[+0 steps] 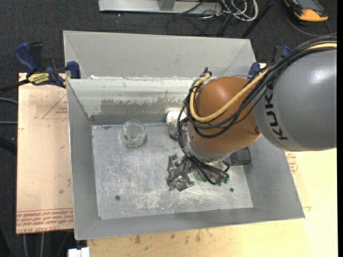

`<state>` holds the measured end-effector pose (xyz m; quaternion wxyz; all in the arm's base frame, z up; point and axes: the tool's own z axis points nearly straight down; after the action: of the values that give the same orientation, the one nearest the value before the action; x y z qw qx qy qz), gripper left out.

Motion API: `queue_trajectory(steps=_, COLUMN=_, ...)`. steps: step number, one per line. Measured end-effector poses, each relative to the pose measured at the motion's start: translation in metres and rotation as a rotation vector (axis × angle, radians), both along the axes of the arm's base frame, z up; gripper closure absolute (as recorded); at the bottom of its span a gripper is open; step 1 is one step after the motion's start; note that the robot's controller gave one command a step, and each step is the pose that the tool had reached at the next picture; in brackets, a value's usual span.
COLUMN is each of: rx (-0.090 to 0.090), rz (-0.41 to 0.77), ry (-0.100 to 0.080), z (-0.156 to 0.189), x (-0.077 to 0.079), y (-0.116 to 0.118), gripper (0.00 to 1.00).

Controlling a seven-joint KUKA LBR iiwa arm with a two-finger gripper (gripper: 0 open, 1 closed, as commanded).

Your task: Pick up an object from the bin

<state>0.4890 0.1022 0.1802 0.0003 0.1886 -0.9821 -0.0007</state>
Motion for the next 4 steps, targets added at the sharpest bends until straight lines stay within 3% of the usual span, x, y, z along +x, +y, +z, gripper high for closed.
queue_trajectory(steps=1, rx=0.001, rz=0.201, ry=-0.003, z=-0.015, x=0.009, y=-0.012, gripper=1.00)
queue_trajectory(steps=2, rx=0.000, rz=-0.138, ry=0.000, z=-0.031, x=0.013, y=0.006, gripper=0.00)
queue_trajectory(steps=3, rx=0.000, rz=-0.316, ry=0.000, z=-0.034, x=0.013, y=0.018, gripper=0.00)
queue_trajectory(steps=4, rx=0.000, rz=-0.282, ry=0.000, z=-0.019, x=0.063, y=-0.001, gripper=0.00)
